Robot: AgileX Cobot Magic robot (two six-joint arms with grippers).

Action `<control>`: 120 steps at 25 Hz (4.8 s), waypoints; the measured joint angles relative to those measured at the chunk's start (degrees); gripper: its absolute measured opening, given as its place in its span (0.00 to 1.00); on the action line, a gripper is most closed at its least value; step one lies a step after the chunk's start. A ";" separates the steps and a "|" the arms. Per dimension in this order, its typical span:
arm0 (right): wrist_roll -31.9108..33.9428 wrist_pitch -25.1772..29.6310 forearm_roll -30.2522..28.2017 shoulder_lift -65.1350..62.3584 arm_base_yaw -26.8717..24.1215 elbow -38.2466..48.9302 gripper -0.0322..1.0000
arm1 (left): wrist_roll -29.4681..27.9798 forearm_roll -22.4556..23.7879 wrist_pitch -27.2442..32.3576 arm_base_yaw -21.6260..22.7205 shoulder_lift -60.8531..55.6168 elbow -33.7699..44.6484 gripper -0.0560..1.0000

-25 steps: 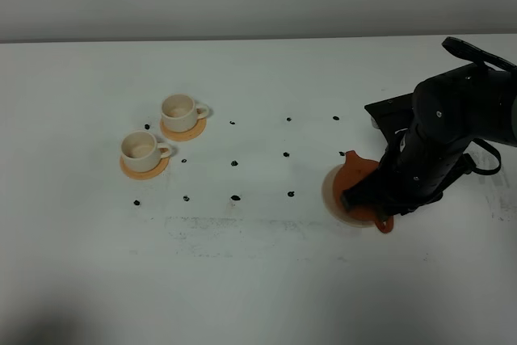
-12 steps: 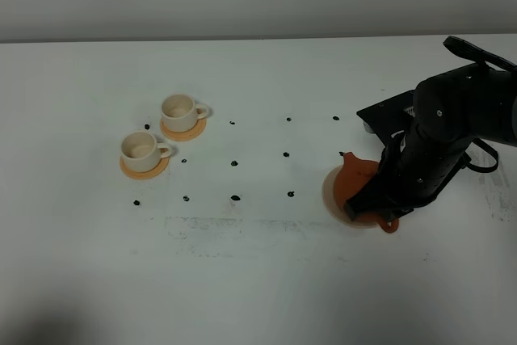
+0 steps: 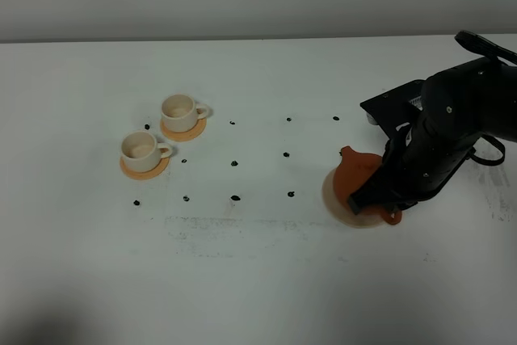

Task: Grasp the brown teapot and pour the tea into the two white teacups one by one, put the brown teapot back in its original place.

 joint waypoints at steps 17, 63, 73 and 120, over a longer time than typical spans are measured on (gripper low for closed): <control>-0.24 -7.77 -0.77 -2.42 8.36 -2.40 0.12 | 0.00 0.00 0.00 0.00 0.00 0.00 0.53; 2.52 -0.56 -7.33 14.35 20.35 -30.30 0.12 | -0.02 13.30 0.00 0.00 0.00 0.00 0.53; 2.84 -1.41 -9.19 14.72 20.35 -30.30 0.12 | -0.02 13.35 0.00 0.00 0.00 0.00 0.53; 4.16 8.96 -19.43 24.78 22.44 -43.33 0.12 | 0.00 13.35 0.00 0.00 0.00 0.00 0.53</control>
